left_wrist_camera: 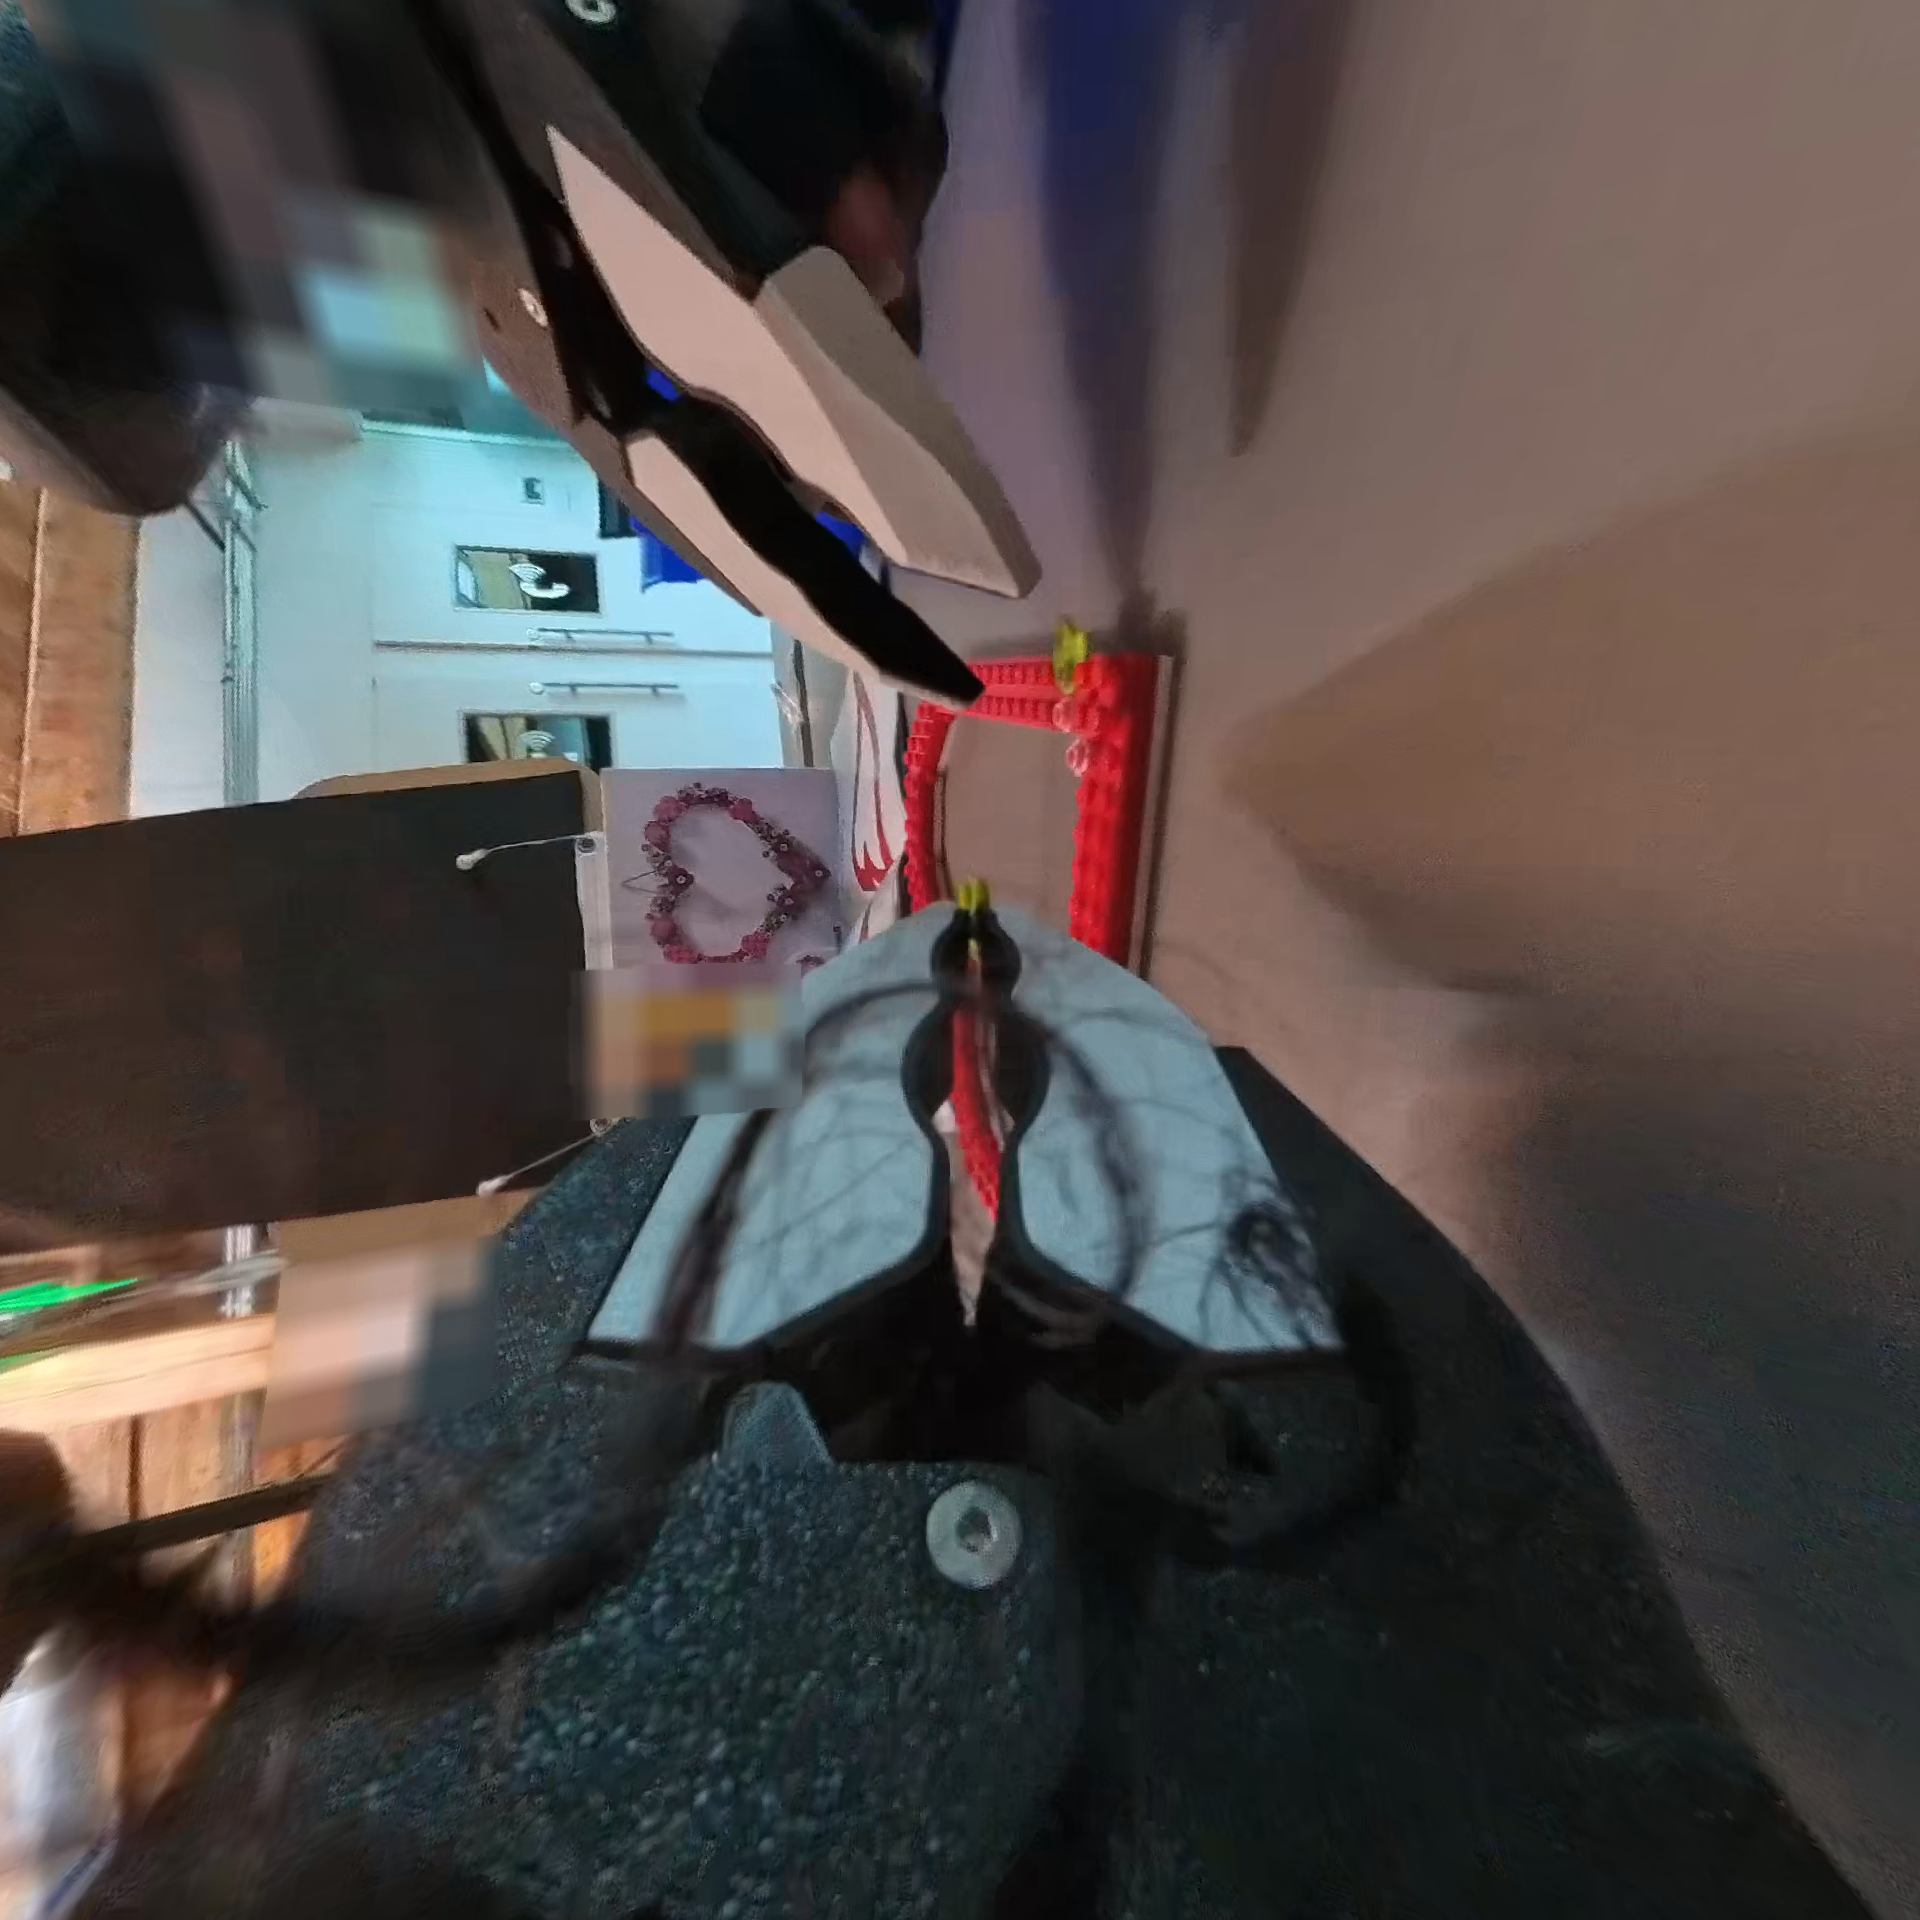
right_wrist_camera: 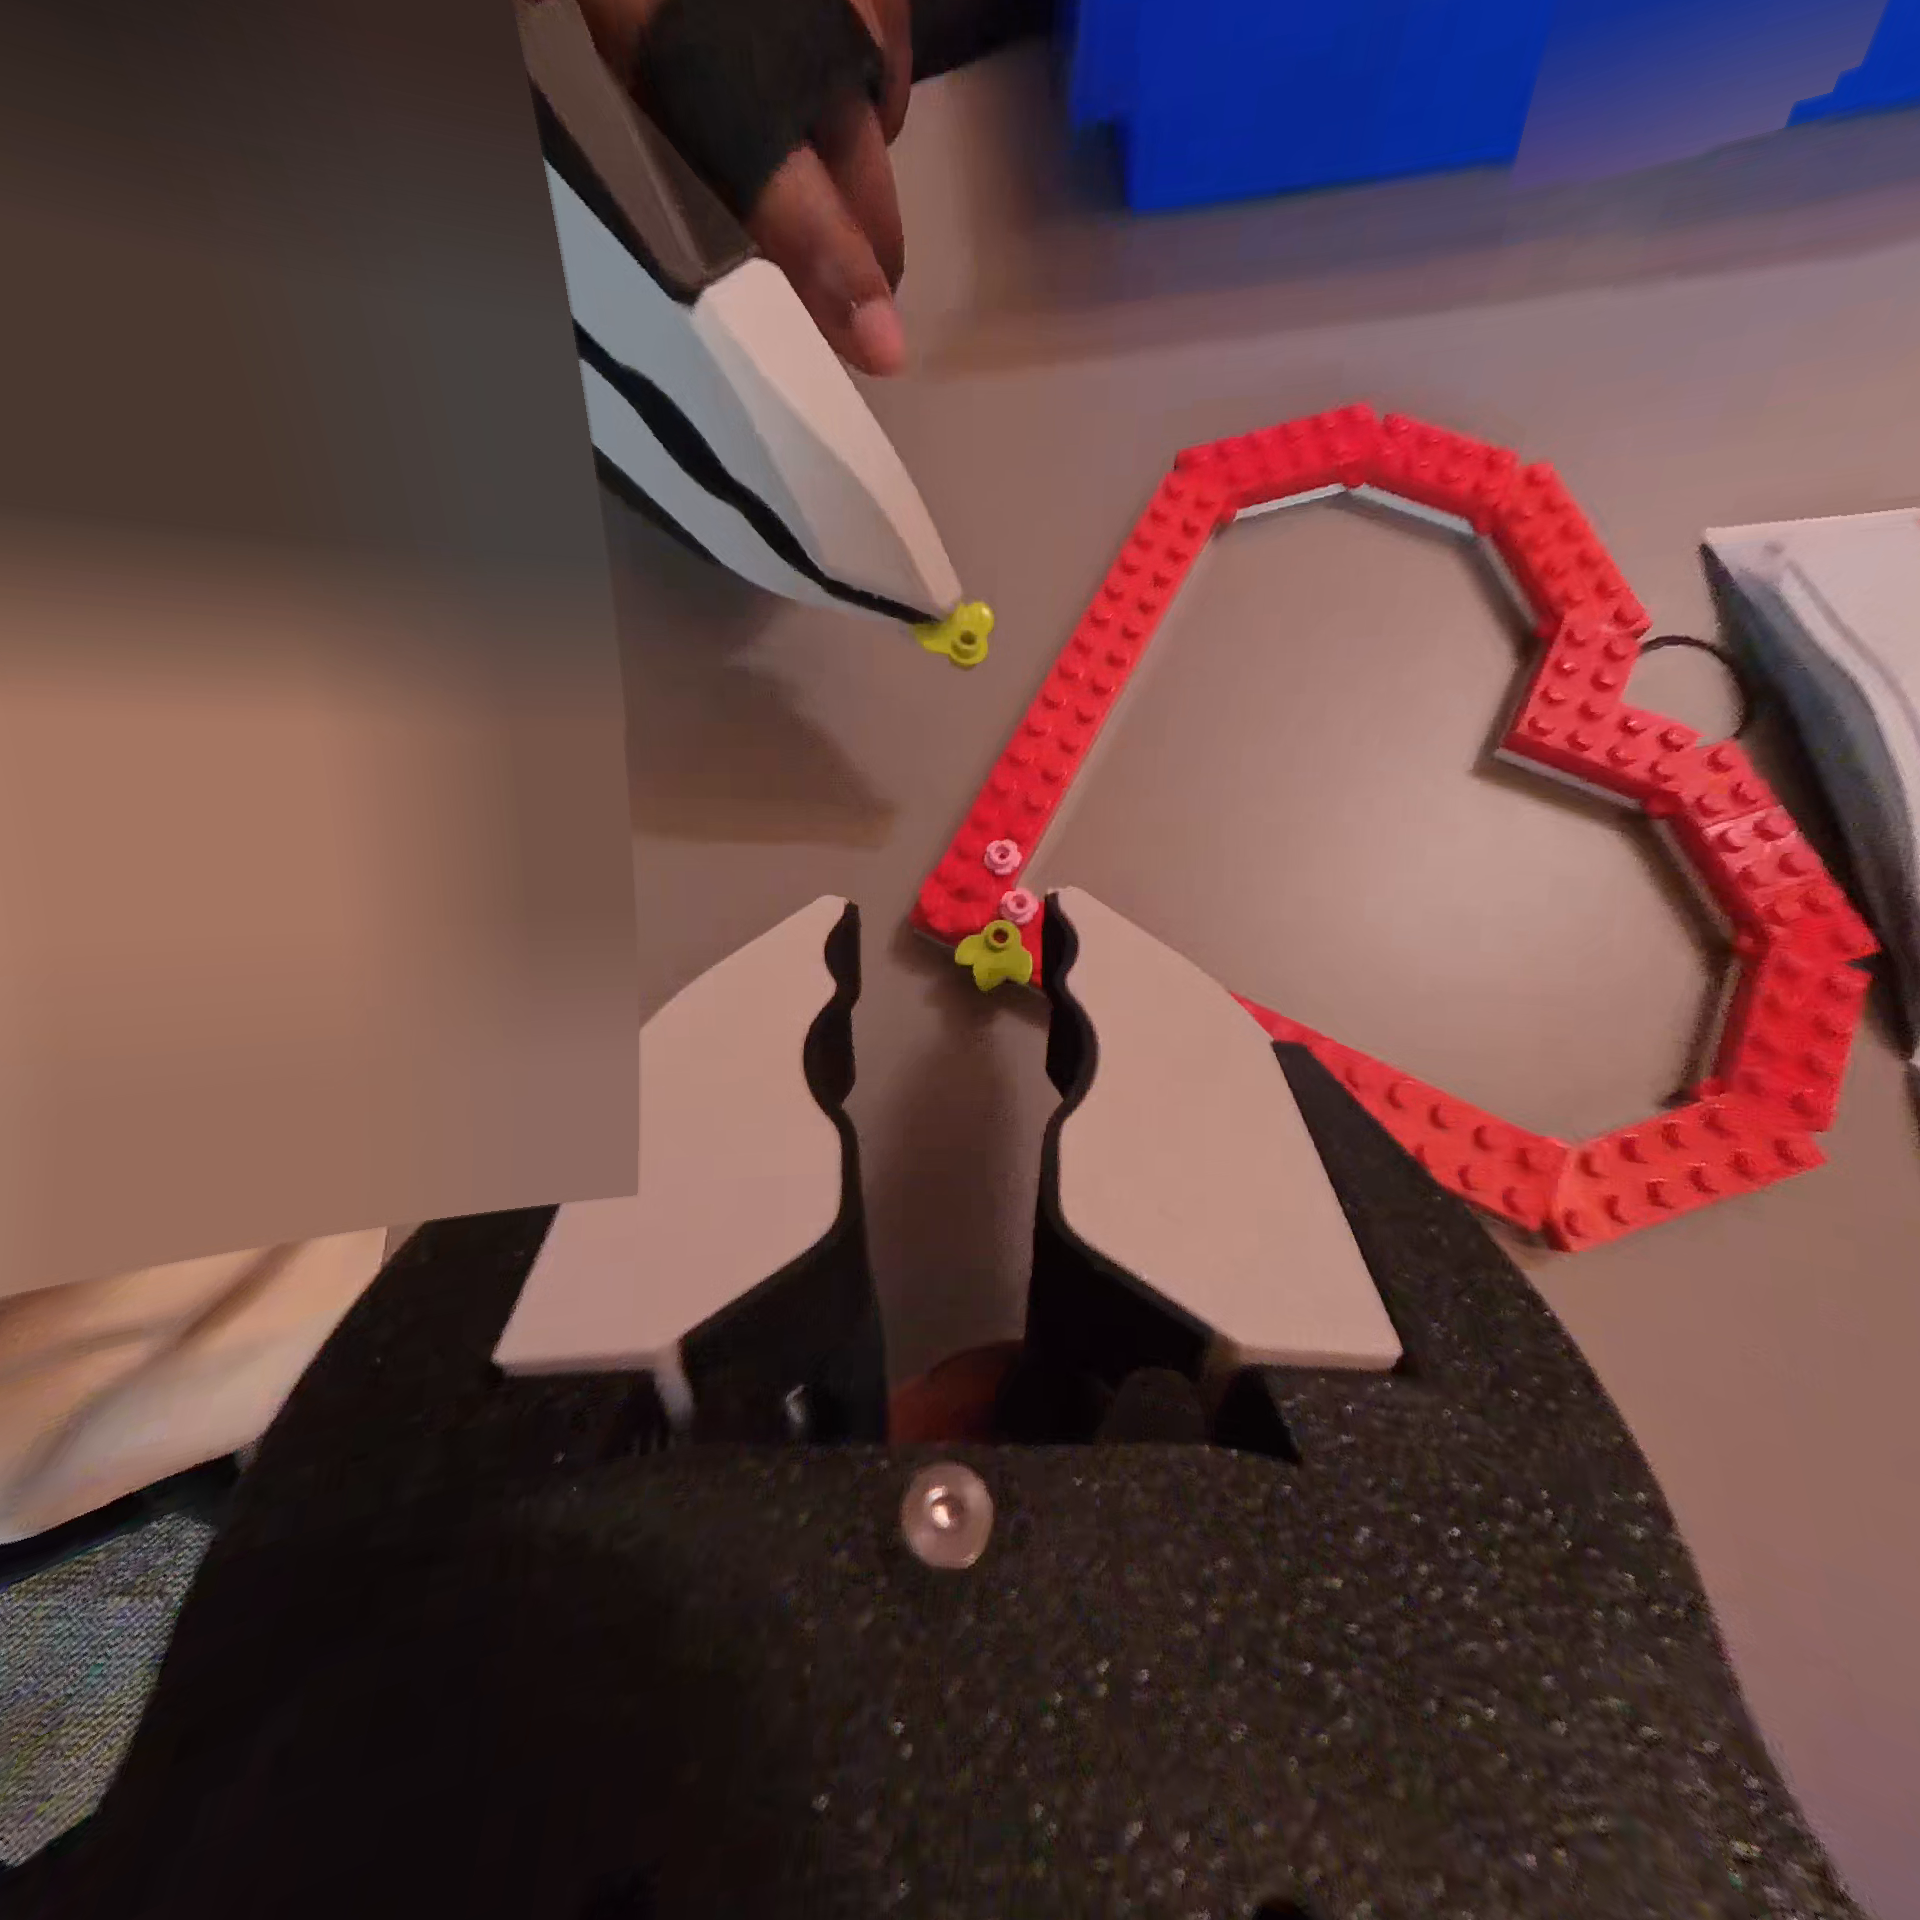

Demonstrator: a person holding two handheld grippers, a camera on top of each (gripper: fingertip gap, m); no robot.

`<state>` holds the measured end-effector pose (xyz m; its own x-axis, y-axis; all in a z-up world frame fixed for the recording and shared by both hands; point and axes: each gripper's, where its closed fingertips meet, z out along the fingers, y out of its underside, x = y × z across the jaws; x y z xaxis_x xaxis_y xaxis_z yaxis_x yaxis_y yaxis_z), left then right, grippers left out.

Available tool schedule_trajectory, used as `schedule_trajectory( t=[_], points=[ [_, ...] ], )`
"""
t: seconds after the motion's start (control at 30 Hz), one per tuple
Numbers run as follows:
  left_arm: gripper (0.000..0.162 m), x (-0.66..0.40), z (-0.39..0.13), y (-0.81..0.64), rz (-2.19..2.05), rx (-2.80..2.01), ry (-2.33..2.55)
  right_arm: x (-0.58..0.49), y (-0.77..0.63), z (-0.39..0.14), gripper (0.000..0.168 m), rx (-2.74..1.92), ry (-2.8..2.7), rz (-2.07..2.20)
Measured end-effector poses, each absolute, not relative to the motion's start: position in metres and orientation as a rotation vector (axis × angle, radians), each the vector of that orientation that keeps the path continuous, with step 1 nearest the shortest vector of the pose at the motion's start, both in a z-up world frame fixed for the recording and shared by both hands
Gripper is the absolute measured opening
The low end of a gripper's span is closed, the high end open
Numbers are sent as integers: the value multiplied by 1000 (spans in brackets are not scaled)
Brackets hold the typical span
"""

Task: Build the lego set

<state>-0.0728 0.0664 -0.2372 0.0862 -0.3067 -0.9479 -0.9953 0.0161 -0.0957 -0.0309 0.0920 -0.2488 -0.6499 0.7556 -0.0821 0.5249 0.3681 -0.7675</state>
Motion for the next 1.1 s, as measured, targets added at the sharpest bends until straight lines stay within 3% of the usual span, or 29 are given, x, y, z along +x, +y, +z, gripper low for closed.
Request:
schedule_trajectory(
  t=[0.43, 1.1],
  points=[
    [1, -62, -254, 69, 1025, -1533, 1497, -32, 89, -247, 29, -1123, -2233, 1338],
    [2, -57, -256, 70, 1130, -1639, 1528, -29, 82, -263, 28, -1121, -2306, 1279]
  ],
)
